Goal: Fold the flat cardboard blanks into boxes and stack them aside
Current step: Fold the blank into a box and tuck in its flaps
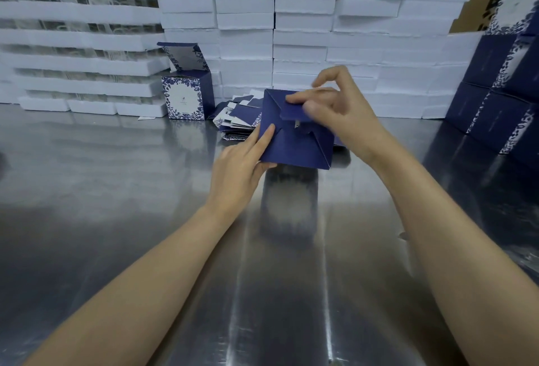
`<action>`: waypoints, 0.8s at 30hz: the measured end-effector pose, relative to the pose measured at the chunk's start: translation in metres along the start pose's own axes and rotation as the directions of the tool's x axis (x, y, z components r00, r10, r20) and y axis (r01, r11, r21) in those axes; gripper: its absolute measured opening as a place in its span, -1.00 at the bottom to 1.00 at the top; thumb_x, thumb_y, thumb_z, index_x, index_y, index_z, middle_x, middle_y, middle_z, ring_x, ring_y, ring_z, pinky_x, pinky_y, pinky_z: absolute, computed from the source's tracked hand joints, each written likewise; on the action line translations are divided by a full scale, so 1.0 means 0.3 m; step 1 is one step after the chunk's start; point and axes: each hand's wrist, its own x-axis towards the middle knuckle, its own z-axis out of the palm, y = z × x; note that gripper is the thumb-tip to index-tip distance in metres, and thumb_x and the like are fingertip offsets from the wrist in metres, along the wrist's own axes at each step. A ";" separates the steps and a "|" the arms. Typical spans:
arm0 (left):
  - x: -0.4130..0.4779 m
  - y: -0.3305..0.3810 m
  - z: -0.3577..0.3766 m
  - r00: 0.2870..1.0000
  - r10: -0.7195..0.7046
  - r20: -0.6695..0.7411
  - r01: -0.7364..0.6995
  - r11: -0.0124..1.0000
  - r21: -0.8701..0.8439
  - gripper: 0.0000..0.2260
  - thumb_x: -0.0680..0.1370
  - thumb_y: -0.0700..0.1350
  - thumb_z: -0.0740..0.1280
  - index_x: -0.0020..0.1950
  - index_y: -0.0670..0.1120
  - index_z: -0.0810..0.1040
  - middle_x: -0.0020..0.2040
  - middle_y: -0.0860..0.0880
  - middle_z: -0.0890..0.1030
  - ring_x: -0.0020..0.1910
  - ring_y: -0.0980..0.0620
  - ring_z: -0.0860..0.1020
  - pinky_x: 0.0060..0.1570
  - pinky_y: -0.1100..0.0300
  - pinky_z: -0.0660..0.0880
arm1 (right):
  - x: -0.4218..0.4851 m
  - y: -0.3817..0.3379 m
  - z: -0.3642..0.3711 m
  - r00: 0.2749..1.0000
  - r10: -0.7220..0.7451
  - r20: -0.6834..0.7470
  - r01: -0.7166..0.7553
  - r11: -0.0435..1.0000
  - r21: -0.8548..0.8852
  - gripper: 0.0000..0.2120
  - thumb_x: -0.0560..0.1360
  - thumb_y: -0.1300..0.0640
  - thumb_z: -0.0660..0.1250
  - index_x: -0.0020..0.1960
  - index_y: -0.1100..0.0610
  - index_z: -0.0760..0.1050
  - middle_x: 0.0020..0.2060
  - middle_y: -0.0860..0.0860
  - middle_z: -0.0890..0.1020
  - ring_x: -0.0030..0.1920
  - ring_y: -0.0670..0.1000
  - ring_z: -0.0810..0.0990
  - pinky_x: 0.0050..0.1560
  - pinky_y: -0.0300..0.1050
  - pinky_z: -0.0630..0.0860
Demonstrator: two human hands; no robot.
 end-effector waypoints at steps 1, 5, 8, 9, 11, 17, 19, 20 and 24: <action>0.000 -0.001 0.001 1.000 -0.001 0.004 0.001 1.000 -0.011 -0.48 0.51 -0.11 0.43 0.43 -0.18 0.40 0.35 -0.20 0.50 0.09 -0.19 0.61 -0.05 -0.07 0.55 | -0.002 0.017 -0.003 0.999 -0.047 0.023 0.051 0.966 -0.252 -0.66 0.49 0.06 0.37 0.22 -0.08 0.36 0.11 -0.22 0.64 0.22 -0.10 0.51 0.23 -0.07 0.39; -0.001 0.007 0.002 0.999 -0.042 -0.008 0.041 0.998 -0.052 -0.48 0.51 -0.03 0.42 0.44 -0.10 0.41 0.34 -0.14 0.52 0.17 -0.09 0.57 0.05 0.02 0.50 | 0.001 0.049 0.021 0.985 -0.144 0.091 0.166 0.703 -0.692 -0.53 0.48 -0.18 0.27 0.38 -0.17 0.42 0.47 -0.18 0.29 0.51 -0.05 0.07 0.40 0.03 -0.01; -0.001 0.008 0.001 1.000 -0.023 0.002 0.023 0.999 -0.026 -0.50 0.52 -0.05 0.42 0.43 -0.10 0.42 0.33 -0.15 0.53 0.11 -0.09 0.60 0.03 0.03 0.49 | 0.006 0.065 0.029 0.995 -0.092 0.024 0.084 0.732 -0.676 -0.65 0.51 -0.26 0.18 0.21 -0.24 0.55 0.53 -0.16 0.17 0.54 -0.04 -0.04 0.46 0.17 -0.21; 0.000 0.007 0.001 1.000 -0.013 0.003 0.013 1.000 -0.019 -0.50 0.51 -0.06 0.42 0.43 -0.11 0.43 0.33 -0.16 0.53 0.10 -0.09 0.60 0.03 0.04 0.48 | 0.008 0.074 0.027 0.997 -0.070 0.017 0.063 0.738 -0.672 -0.66 0.51 -0.24 0.23 0.25 -0.24 0.53 0.53 -0.15 0.16 0.53 -0.04 -0.03 0.47 0.19 -0.19; -0.001 0.007 -0.001 1.000 -0.007 0.005 0.007 1.000 -0.019 -0.50 0.52 -0.06 0.42 0.43 -0.10 0.43 0.30 -0.16 0.55 0.11 -0.08 0.60 0.03 0.07 0.45 | 0.009 0.093 0.017 0.997 -0.071 0.014 0.062 0.731 -0.679 -0.52 0.50 -0.10 0.36 0.41 -0.15 0.40 0.51 -0.11 0.22 0.48 -0.01 0.09 0.45 0.19 0.06; -0.007 0.007 -0.009 1.000 -0.003 0.002 0.003 0.999 -0.035 -0.52 0.51 -0.05 0.40 0.42 -0.05 0.44 0.31 -0.09 0.56 0.07 0.02 0.55 0.02 0.18 0.38 | 0.012 0.131 0.025 0.982 -0.150 -0.111 0.021 0.681 -0.732 -0.27 0.40 -0.04 0.48 0.50 -0.06 0.28 0.31 -0.06 0.42 0.30 0.04 0.29 0.20 0.07 0.37; -0.006 0.008 -0.011 1.000 -0.002 -0.006 0.002 0.999 -0.043 -0.53 0.51 -0.02 0.39 0.41 -0.05 0.46 0.30 -0.06 0.56 0.05 0.04 0.54 0.01 0.20 0.37 | 0.010 0.143 0.037 0.978 -0.159 -0.137 0.000 0.653 -0.758 -0.28 0.39 -0.02 0.49 0.49 -0.05 0.30 0.30 -0.02 0.43 0.30 0.08 0.31 0.18 0.08 0.36; -0.006 0.010 -0.012 1.000 -0.001 -0.007 0.000 0.999 -0.042 -0.54 0.51 0.01 0.37 0.40 -0.06 0.46 0.30 -0.05 0.57 0.04 0.04 0.55 -0.01 0.20 0.38 | 0.009 0.147 0.047 0.975 -0.165 -0.149 -0.011 0.635 -0.772 -0.28 0.40 0.00 0.48 0.49 -0.05 0.29 0.30 -0.01 0.42 0.30 0.09 0.31 0.17 0.08 0.36; -0.008 0.016 -0.012 1.000 0.004 -0.022 -0.005 1.000 -0.027 -0.48 0.50 0.10 0.33 0.40 -0.10 0.46 0.16 -0.04 0.64 -0.03 0.03 0.55 -0.08 0.13 0.45 | 0.002 0.158 0.057 0.972 -0.181 -0.151 -0.012 0.602 -0.799 -0.32 0.44 0.02 0.44 0.50 -0.05 0.27 0.29 0.02 0.42 0.28 0.11 0.31 0.16 0.08 0.32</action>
